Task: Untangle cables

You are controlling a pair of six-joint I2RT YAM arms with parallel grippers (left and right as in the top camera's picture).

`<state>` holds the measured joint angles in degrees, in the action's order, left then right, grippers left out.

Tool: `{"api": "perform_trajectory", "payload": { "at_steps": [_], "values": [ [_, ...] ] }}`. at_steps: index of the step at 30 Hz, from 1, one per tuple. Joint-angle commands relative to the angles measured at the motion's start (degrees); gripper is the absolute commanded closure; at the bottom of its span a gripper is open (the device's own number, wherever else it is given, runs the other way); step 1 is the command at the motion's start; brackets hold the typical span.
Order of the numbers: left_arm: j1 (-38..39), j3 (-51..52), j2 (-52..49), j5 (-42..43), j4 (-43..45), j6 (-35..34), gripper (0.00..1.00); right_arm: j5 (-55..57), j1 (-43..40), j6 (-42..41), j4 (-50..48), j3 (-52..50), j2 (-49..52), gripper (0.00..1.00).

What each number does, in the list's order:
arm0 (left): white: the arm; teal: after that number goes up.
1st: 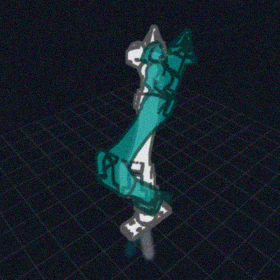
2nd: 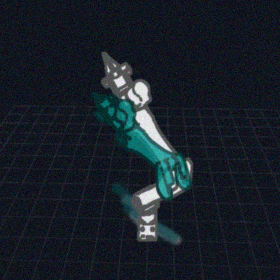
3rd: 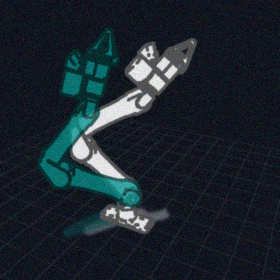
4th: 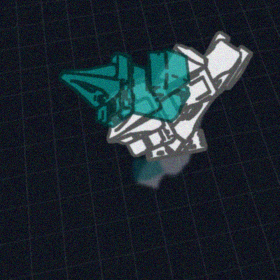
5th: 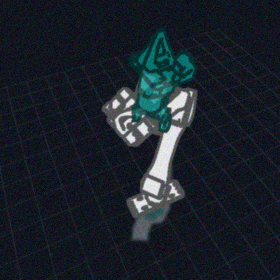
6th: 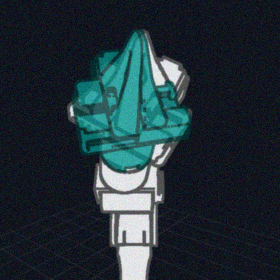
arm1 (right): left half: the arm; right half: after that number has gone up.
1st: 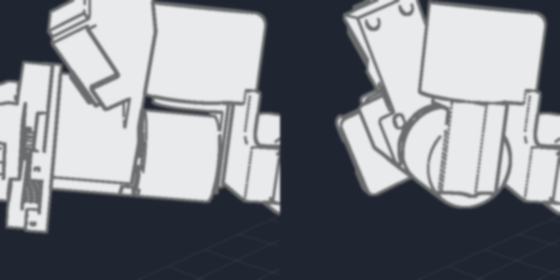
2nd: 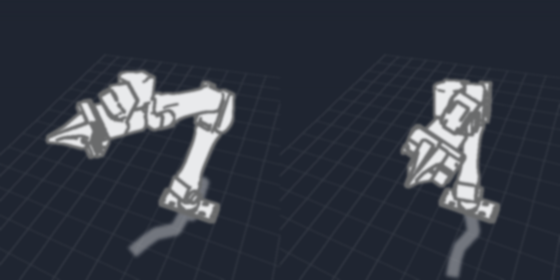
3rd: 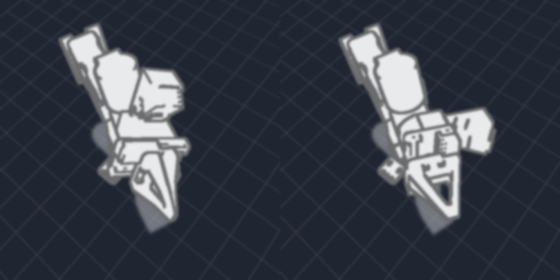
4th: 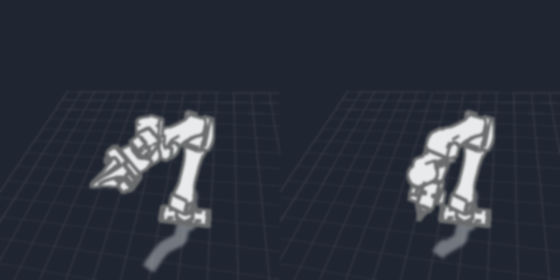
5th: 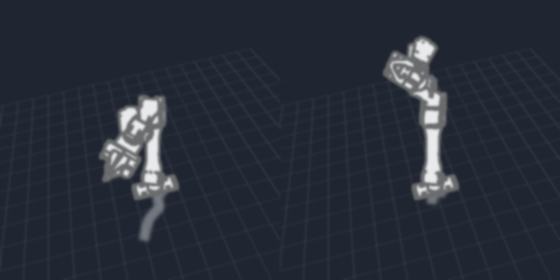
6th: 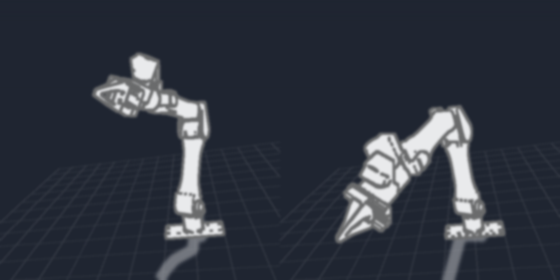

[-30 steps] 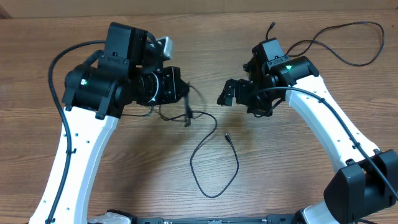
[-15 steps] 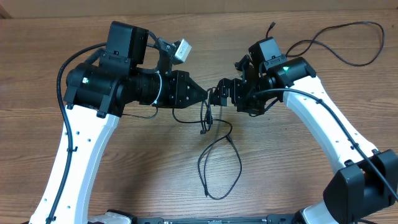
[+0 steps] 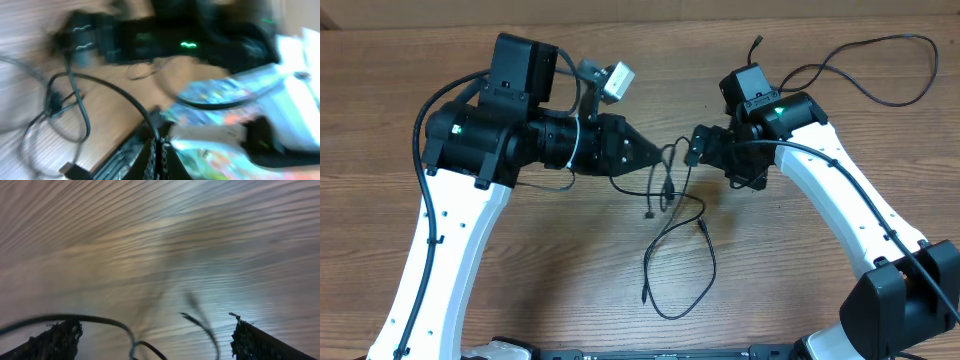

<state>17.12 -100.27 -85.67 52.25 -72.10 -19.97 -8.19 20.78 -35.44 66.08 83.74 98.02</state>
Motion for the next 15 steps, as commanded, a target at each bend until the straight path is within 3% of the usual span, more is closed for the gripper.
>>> {"api": "perform_trajectory", "payload": {
  "at_steps": [1,4,12,15],
  "values": [
    [-0.5,-1.4,-0.2,-18.4,-2.3,-7.0,0.96,8.3,0.2,-5.3,-0.2,-1.8,0.2,0.02],
    [-0.5,-1.4,-0.2,-28.5,-4.6,-12.2,0.96,5.4,0.2,-5.2,-0.7,-3.0,0.2,0.00],
    [-0.5,-1.4,-0.2,-29.2,-4.0,-12.9,0.96,-28.8,0.2,14.8,-6.3,-3.2,0.2,0.00],
    [-0.5,-1.4,-0.2,-29.9,-4.0,-12.9,0.96,-37.1,0.2,18.7,-6.7,-3.2,0.2,0.00]
  ]
}}
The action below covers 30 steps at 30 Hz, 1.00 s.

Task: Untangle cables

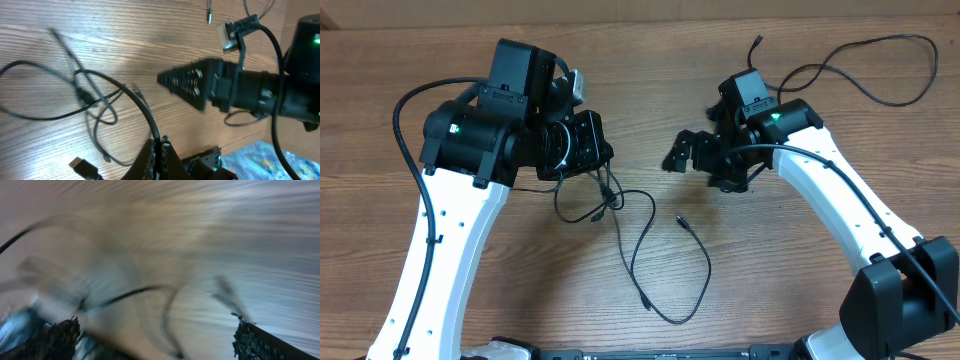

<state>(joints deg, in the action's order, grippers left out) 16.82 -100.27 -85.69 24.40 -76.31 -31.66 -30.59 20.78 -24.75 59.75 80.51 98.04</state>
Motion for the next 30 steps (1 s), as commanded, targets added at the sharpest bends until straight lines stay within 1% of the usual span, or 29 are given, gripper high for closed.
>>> {"api": "perform_trajectory", "payload": {
  "at_steps": [1,3,6,13,16,20,22,27,30],
  "values": [
    [-0.2,-1.4,-0.1,-1.9,0.1,-1.5,0.96,-16.4,0.2,8.9,-0.4,0.0,0.1,0.00],
    [-0.2,-1.4,-0.1,-1.9,0.1,-3.7,0.96,-18.7,0.3,10.2,-0.4,0.0,0.1,0.00],
    [-0.1,-1.4,-0.1,-1.9,0.2,-7.5,0.96,-18.8,1.1,10.3,-0.4,0.0,0.1,0.00],
    [-0.1,-1.4,-0.1,-1.9,2.1,-10.4,0.96,-18.5,5.4,10.3,-2.1,0.0,0.1,0.00],
    [-0.1,-1.4,-0.1,-0.5,2.1,-11.6,0.96,-13.4,7.4,9.1,-3.6,0.0,0.1,0.00],
    [-0.1,-1.4,-0.1,2.2,1.9,-11.6,0.96,-3.2,9.3,3.6,-4.2,0.0,0.1,0.00],
    [-0.1,-1.4,-0.1,4.2,1.9,-11.5,0.96,-0.2,10.0,2.1,-4.4,0.0,0.1,0.00],
    [0.3,-1.4,-0.1,7.3,2.0,-11.4,0.96,1.4,11.4,2.0,-5.6,0.0,0.1,0.00],
    [0.5,-1.4,-0.1,7.4,1.9,-10.1,0.96,8.2,11.8,1.7,-5.0,0.0,0.1,0.00]
  ]
}}
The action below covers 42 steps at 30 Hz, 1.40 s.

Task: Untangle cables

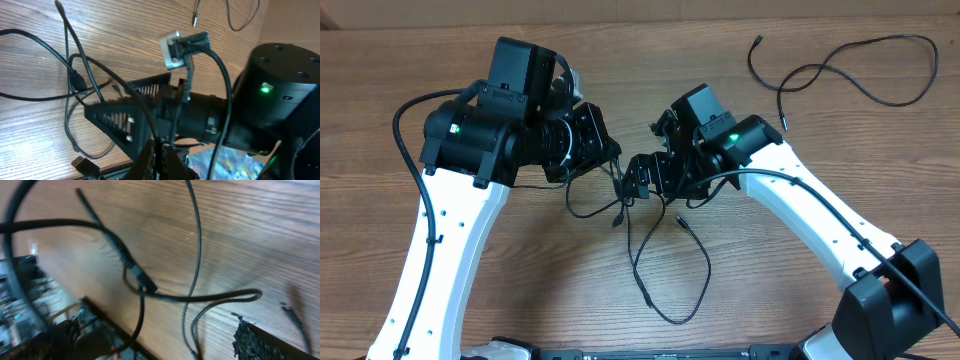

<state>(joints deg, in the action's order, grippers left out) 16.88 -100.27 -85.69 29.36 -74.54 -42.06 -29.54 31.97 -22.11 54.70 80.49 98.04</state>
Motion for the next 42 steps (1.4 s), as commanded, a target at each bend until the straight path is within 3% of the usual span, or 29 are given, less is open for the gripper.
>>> {"api": "perform_trajectory", "payload": {
  "at_steps": [1,4,8,12,18,20,24,27,38,42],
  "values": [
    [0.4,-1.4,-0.1,2.2,-0.2,1.4,0.96,10.9,0.6,-3.0,0.7,0.0,0.1,0.00],
    [0.4,-1.4,-0.1,-0.4,-1.4,3.3,0.96,22.5,0.5,-10.6,3.3,0.0,0.1,0.00],
    [0.4,-1.4,-0.1,-11.8,-5.8,2.3,0.96,34.5,0.1,-18.6,7.0,0.0,0.1,0.00],
    [0.4,-1.4,-0.1,-16.4,-9.2,1.8,0.96,38.2,-0.5,-20.1,8.7,0.0,0.1,0.00],
    [0.4,-1.4,-0.1,-15.4,-9.8,1.8,0.96,35.3,-1.0,-19.9,8.4,0.0,0.1,0.00],
    [0.4,-1.4,-0.1,-14.7,-9.3,1.7,0.96,27.8,-1.0,-15.5,7.1,0.0,0.1,0.02],
    [0.4,-1.4,-0.1,-14.7,-7.2,-0.3,0.96,4.6,-0.8,3.6,2.9,0.0,0.1,0.00],
    [0.4,-1.4,-0.1,-14.5,-7.1,-4.6,0.96,-3.7,-0.4,9.4,1.6,0.0,0.1,0.00],
    [0.4,-1.4,-0.2,-13.7,-5.8,-7.9,0.96,-3.5,4.1,13.7,-0.9,0.0,0.1,0.00],
    [0.4,-1.4,-0.2,-8.9,-5.3,-7.7,0.96,4.5,6.8,10.7,-2.6,0.0,0.1,0.00]
  ]
}}
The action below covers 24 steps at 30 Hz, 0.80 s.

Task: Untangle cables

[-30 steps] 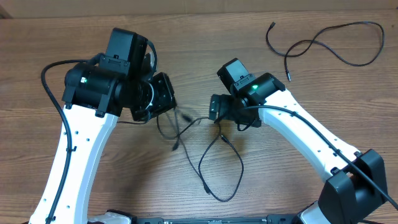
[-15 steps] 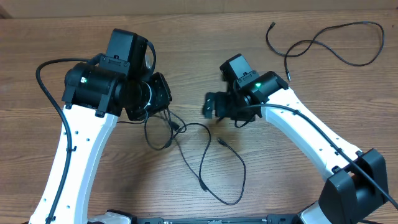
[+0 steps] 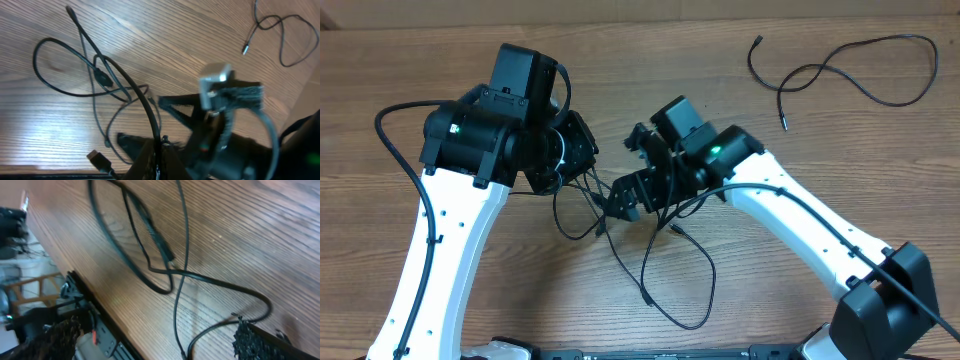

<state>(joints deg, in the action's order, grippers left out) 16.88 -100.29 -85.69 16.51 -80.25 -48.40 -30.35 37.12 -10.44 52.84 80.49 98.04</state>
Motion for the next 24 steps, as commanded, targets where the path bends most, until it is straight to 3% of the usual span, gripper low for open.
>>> {"api": "perform_trajectory", "payload": {
  "at_steps": [1,4,9,12,17,24],
  "values": [
    [0.4,-1.3,-0.2,5.1,0.5,-1.3,0.96,9.3,2.1,-3.8,-0.8,0.0,0.1,0.00],
    [0.4,-1.3,-0.2,8.5,0.5,0.7,0.96,20.2,2.6,-11.8,-0.7,0.0,0.1,0.00],
    [0.4,-1.3,-0.2,18.9,0.8,6.5,0.96,26.1,2.6,-14.2,-1.1,-0.1,0.1,0.00],
    [0.4,-1.3,-0.2,23.0,0.8,9.7,0.96,34.0,2.6,-20.6,0.6,-0.3,0.1,0.00],
    [0.3,-1.4,-0.1,22.1,0.7,11.1,0.96,46.6,2.6,-31.4,7.1,-0.3,0.1,0.00],
    [0.4,-1.4,-0.1,22.9,-0.1,11.0,0.96,52.3,2.6,-33.0,11.3,-0.3,0.1,0.00]
  ]
}}
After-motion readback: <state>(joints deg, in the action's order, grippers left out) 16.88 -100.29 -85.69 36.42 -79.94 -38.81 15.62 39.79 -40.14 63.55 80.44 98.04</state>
